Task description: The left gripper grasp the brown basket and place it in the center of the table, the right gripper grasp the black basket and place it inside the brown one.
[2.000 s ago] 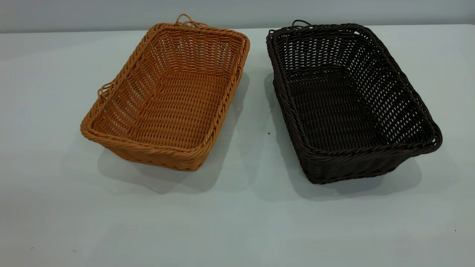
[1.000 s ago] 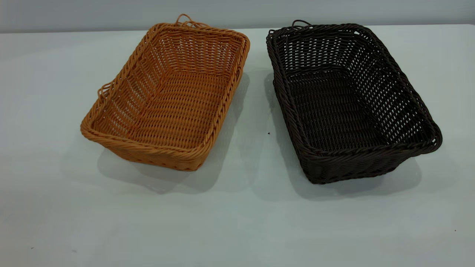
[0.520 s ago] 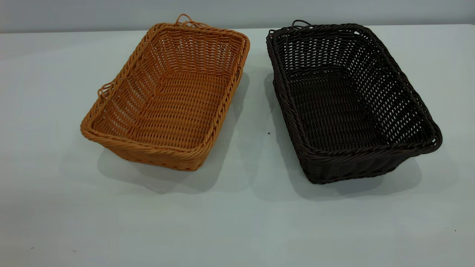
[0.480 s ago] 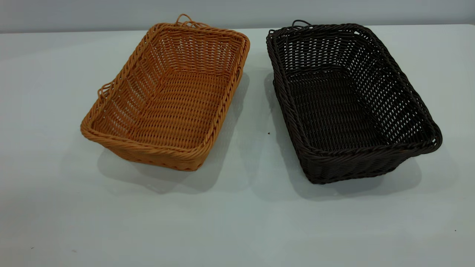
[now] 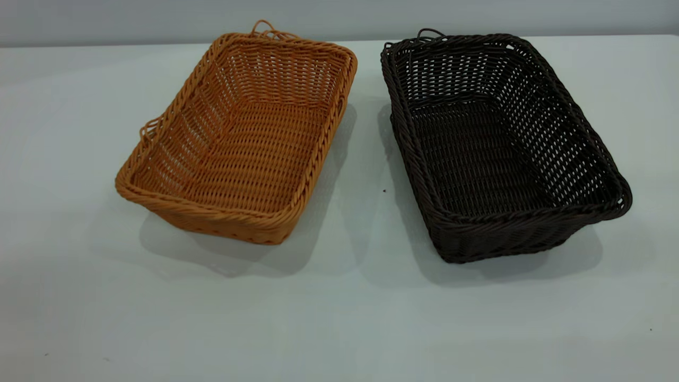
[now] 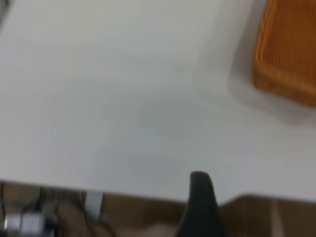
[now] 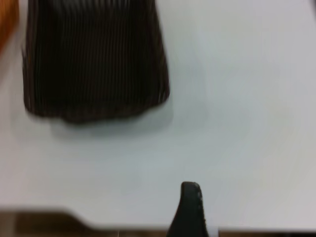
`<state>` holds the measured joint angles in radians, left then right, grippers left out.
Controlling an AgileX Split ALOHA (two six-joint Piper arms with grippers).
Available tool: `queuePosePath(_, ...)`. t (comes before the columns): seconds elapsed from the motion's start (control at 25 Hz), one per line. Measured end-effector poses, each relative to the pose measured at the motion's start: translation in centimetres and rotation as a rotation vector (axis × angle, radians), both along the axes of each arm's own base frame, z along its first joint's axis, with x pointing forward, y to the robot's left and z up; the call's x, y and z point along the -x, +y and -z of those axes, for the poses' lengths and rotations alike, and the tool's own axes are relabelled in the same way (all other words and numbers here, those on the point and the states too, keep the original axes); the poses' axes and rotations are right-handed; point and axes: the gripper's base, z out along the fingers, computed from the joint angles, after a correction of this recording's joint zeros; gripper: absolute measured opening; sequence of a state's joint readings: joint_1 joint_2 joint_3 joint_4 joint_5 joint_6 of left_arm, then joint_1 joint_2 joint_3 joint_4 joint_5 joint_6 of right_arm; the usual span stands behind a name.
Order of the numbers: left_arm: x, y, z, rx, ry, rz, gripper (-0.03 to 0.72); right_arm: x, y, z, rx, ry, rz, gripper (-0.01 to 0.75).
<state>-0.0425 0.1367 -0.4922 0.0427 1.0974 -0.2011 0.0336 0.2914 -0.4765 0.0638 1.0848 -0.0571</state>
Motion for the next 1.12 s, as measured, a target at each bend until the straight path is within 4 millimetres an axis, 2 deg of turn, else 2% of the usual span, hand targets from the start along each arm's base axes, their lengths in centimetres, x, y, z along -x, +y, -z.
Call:
queuePosePath(0.16,-3.7,-0.2,-1.0,-0.056,0.115,0.072,0.509,-3.5,1.0,0.5,-0.052,0.132,-0.079,0.552)
queuePosePath(0.28,-6.9,-0.4,-1.5,-0.095,0.165,0.121,0.509,-6.4,1.8,1.5,-0.109,0.224,-0.140,0.552)
queuePosePath(0.44,-11.5,-0.6,-1.4,-0.121,0.220,0.164,0.513,-10.1,2.4,3.3,-0.163,0.318,-0.151,0.552)
queuePosePath(0.68,-16.7,-1.0,-0.6,-0.125,0.217,0.204,0.540,-14.8,4.6,6.1,-0.376,0.485,-0.133,0.552)
queuePosePath(0.8,-18.4,-1.4,-0.1,-0.109,0.217,0.226,0.540,-16.4,7.0,7.8,-0.465,0.586,-0.135,0.552)
queuePosePath(0.96,-19.8,-1.8,0.6,-0.068,0.201,0.243,0.540,-17.5,10.7,11.3,-0.534,0.760,-0.112,0.552)
queuePosePath(1.12,-20.0,-2.0,0.7,-0.053,0.200,0.257,0.540,-18.5,12.5,15.3,-0.642,0.865,0.077,0.552)
